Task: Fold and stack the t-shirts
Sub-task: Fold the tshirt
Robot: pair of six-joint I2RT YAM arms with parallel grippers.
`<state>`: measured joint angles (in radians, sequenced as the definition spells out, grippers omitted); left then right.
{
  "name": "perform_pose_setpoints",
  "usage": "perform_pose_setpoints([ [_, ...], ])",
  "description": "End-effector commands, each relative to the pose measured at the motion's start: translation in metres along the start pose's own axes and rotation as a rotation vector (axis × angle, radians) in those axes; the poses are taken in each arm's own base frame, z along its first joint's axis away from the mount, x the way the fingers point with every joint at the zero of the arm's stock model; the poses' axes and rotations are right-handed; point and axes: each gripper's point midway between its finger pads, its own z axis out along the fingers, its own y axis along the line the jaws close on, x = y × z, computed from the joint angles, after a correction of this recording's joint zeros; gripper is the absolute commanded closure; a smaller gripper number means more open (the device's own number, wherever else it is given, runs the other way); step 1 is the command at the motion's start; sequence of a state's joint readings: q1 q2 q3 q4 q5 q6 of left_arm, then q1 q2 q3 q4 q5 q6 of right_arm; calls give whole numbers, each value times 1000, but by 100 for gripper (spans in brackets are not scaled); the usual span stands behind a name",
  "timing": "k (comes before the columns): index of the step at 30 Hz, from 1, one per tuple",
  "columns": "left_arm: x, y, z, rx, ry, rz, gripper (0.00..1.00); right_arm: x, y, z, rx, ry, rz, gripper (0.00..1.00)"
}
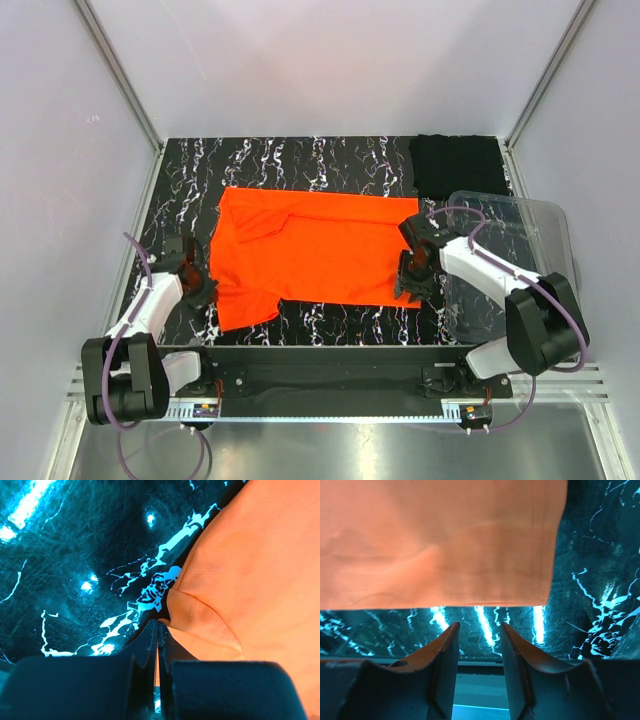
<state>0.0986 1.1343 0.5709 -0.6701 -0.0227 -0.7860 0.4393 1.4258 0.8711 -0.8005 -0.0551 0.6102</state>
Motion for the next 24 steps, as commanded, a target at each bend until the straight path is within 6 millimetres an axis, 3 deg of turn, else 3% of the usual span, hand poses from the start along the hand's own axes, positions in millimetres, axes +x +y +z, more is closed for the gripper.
perform_pose_setpoints([
  [1,-16,-13,-5,42,-36,18,100,-4,-9,9,49,-20,3,54],
  [4,-11,-11,-1,33,-15,12,100,-2,-18,10,80,-35,-2,52],
  [11,-5,-14,-3,60,9,7,100,-6,-31,11,127,-89,84,36],
  [16,0,-15,-3,75,27,-4,100,-17,-32,11,134,-149,182,38],
  [24,5,-14,-3,81,46,-14,100,-5,-41,36,162,-114,279,43],
])
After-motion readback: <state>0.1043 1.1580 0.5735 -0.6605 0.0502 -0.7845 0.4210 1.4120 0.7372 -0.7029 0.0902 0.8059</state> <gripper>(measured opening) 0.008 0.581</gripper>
